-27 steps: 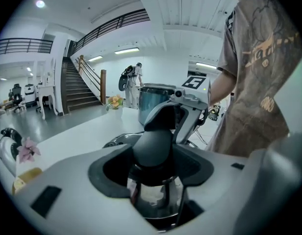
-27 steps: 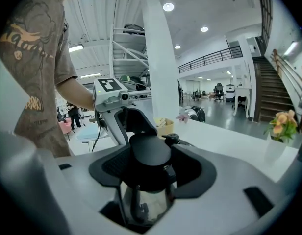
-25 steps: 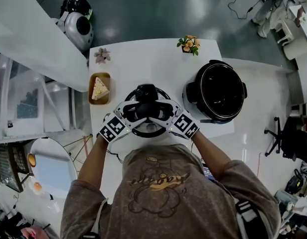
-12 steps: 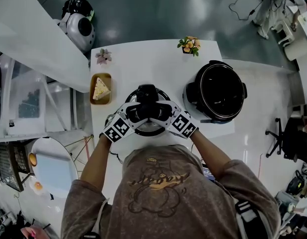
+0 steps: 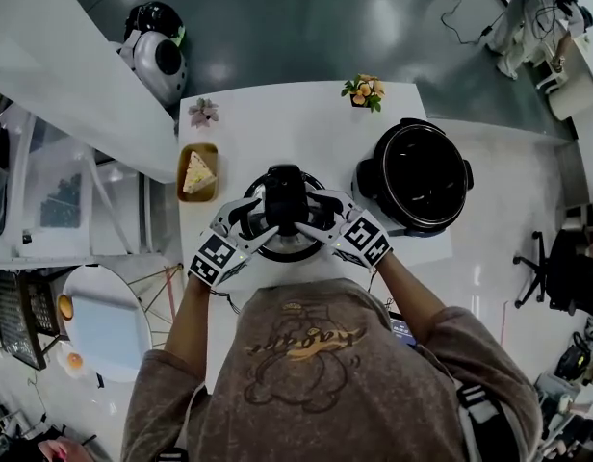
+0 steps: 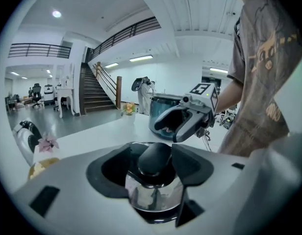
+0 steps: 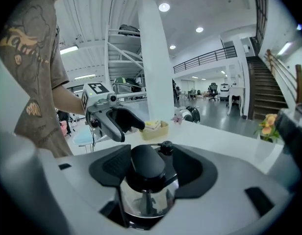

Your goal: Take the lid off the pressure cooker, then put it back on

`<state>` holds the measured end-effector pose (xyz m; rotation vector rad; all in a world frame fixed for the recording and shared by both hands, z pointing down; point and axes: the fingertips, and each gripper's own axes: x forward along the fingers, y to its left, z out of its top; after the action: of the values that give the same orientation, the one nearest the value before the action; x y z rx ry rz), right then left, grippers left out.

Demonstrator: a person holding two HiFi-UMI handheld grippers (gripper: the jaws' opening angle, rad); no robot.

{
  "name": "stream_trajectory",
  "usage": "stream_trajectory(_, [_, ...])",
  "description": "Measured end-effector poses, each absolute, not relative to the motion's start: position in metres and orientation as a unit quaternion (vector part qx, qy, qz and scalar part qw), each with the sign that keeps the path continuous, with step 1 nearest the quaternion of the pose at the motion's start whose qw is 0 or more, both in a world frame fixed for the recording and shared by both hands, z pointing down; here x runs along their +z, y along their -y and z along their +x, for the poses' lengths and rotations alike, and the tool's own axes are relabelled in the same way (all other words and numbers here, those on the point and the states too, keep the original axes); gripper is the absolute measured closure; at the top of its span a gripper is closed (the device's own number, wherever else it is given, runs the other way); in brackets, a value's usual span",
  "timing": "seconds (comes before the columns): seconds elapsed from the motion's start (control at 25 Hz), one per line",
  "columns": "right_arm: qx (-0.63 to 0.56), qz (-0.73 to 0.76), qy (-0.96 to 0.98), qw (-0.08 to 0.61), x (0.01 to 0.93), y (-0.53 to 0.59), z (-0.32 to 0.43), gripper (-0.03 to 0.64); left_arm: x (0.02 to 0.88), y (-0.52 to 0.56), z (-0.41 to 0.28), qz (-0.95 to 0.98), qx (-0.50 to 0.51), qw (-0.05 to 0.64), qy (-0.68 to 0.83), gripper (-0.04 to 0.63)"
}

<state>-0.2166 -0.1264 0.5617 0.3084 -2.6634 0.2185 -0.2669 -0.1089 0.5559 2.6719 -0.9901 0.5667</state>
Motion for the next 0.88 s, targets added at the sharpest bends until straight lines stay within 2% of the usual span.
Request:
stream_trajectory(0.36, [0.088,0.147,0.968,0.185,0.521,0.123,-0.202,0.353,0.520,0.097,-0.280,0.902,0.134,0.127,0.390,0.334])
stream_trajectory(0.88, [0.072,0.131,0.966,0.211,0.534,0.119,-0.206,0.357,0.528,0.098,-0.285,0.904,0.159,0.116,0.380,0.327])
